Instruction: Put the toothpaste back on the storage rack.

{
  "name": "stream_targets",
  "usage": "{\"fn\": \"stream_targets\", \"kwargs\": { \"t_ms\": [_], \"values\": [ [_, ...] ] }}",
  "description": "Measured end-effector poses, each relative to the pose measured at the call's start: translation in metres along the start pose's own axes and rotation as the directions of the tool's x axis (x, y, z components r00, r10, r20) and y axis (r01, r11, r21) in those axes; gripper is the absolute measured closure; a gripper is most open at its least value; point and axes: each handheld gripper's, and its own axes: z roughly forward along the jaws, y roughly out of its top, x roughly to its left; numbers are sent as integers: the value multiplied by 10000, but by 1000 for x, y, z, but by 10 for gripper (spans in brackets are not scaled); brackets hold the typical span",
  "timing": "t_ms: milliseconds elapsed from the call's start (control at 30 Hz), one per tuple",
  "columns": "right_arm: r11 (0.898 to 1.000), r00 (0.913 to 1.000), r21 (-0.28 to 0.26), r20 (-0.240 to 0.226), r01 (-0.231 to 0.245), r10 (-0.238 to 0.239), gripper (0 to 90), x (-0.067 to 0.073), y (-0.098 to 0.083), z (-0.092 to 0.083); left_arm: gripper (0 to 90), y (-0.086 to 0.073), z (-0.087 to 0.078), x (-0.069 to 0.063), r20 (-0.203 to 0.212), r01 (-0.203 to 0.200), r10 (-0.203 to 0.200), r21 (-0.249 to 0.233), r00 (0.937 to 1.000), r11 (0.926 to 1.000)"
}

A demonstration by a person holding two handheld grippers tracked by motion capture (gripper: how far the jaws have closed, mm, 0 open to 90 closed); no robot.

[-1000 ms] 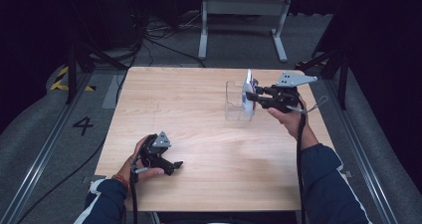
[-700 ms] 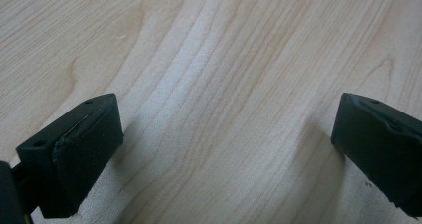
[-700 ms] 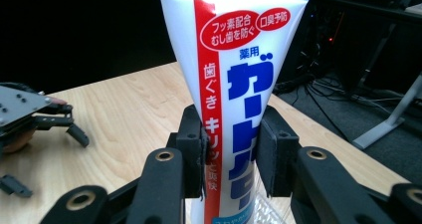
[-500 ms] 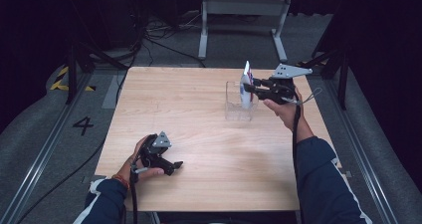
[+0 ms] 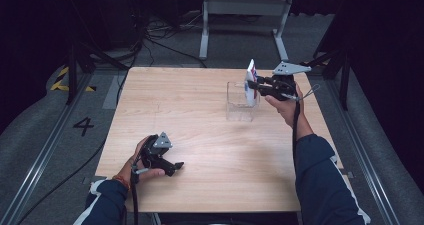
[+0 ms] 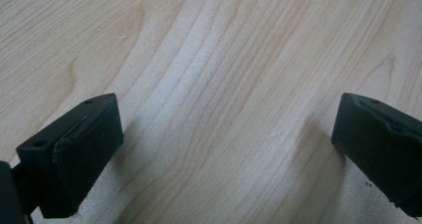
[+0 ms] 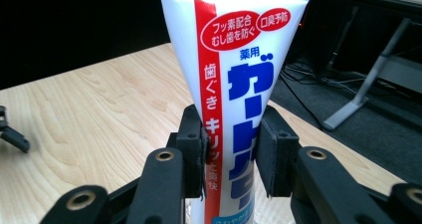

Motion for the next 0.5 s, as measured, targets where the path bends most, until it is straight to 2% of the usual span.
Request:
{"fn": "stream_targets", "kwargs": {
  "t_ms": [100,400,500],
  "values": [
    [9998,9999,-149,71,-103,104,681,-3,-2,1,2,0,0,0,-1,-6,6,5,10000,10000],
    [9994,9990,-74,261,-349,350,680,-9,-11,7,2,0,0,0,-15,-2,2,-21,10000,10000],
    [9995,9992,100,261,-300,297,679,-9,-15,9,2,0,0,0,-14,0,0,-19,10000,10000]
  ]
}}
